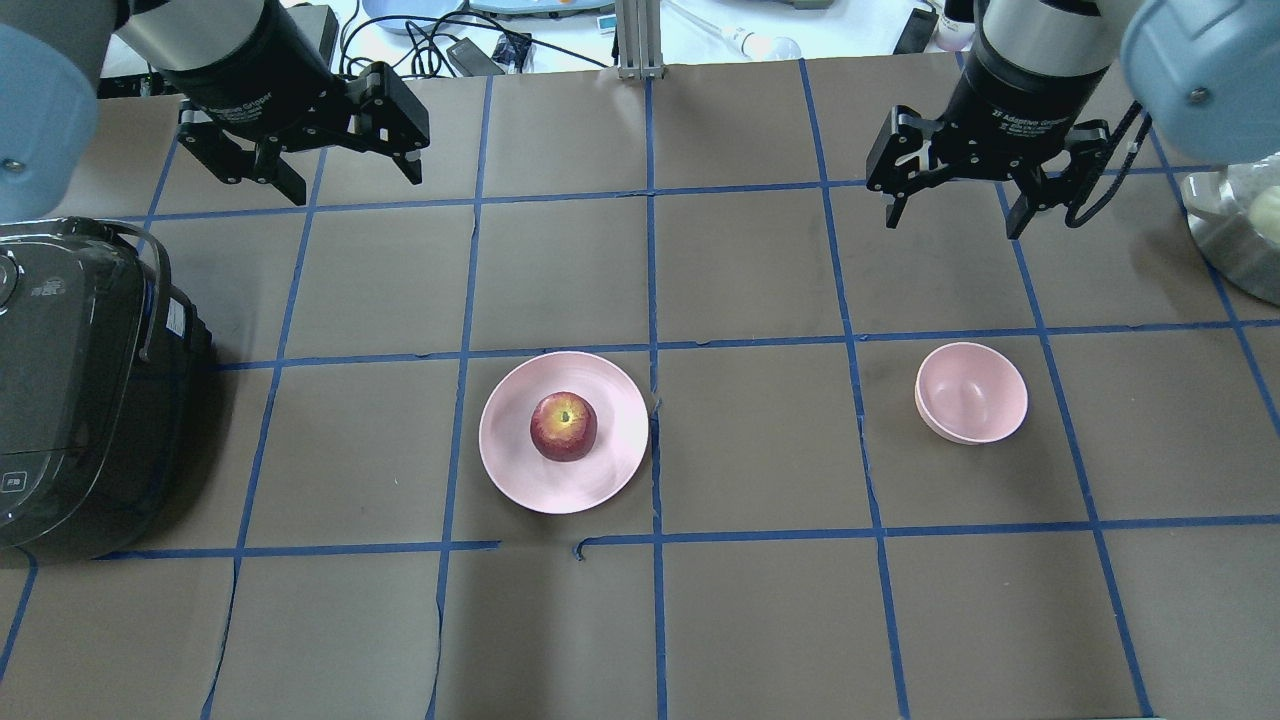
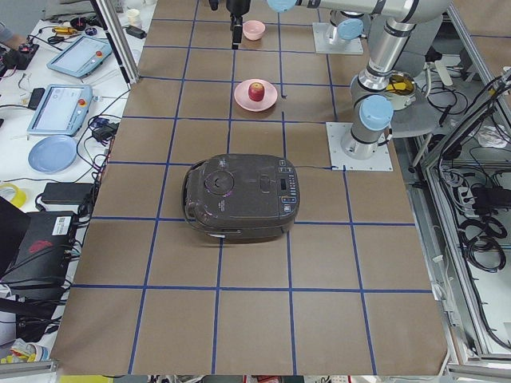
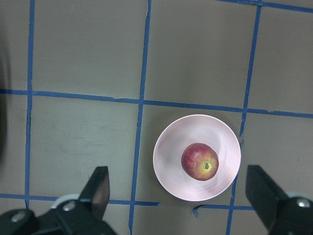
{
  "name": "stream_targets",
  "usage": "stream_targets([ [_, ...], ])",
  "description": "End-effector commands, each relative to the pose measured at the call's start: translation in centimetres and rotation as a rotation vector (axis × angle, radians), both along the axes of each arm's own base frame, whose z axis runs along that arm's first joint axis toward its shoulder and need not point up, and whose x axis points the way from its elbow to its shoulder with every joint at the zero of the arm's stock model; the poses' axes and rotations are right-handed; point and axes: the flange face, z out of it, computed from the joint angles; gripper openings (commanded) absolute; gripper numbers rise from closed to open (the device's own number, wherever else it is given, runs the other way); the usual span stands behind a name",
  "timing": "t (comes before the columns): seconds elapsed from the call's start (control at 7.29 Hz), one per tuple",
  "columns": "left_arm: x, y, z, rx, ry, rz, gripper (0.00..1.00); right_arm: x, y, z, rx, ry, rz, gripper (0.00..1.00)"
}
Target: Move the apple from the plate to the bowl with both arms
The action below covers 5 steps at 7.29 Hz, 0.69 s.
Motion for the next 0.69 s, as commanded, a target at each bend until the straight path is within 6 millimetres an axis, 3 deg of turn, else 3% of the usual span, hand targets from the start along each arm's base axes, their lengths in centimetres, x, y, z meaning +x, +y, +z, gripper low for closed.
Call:
stream_targets([
  [0.0,0.0,-0.01,-0.01,0.0,0.0,0.0,1.0,0.01,-0.06,-0.08,0.0,-0.001,-0.001,1.0],
  [0.55,0.11,0.02,0.07,-0.001,-0.003,0.002,1.0,-0.22,-0.33,-0.25,-0.001,-0.001,-0.005,1.0],
])
